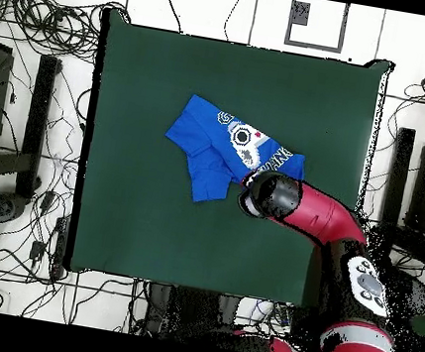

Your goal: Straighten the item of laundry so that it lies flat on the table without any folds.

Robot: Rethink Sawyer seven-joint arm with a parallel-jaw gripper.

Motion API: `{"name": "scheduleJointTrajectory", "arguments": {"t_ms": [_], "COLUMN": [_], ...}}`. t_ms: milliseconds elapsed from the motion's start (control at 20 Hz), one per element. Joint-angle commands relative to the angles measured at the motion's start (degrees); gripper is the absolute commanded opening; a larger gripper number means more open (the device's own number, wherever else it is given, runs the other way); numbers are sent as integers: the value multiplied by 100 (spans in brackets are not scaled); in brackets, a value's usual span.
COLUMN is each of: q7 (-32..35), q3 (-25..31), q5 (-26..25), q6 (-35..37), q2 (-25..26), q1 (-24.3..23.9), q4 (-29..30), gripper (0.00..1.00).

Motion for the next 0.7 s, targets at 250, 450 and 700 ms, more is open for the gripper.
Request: {"name": "scheduleJointTrajectory", "arguments": {"t_ms": [250,450,700], "q7": [545,514,502], "q3": [526,546,530], "q5": [149,115,106], "q6": [-397,-483,-471], "q2": [345,328,311], "q1": [114,73,58], "q4": [284,375,401], "gripper": [100,100,100]}}
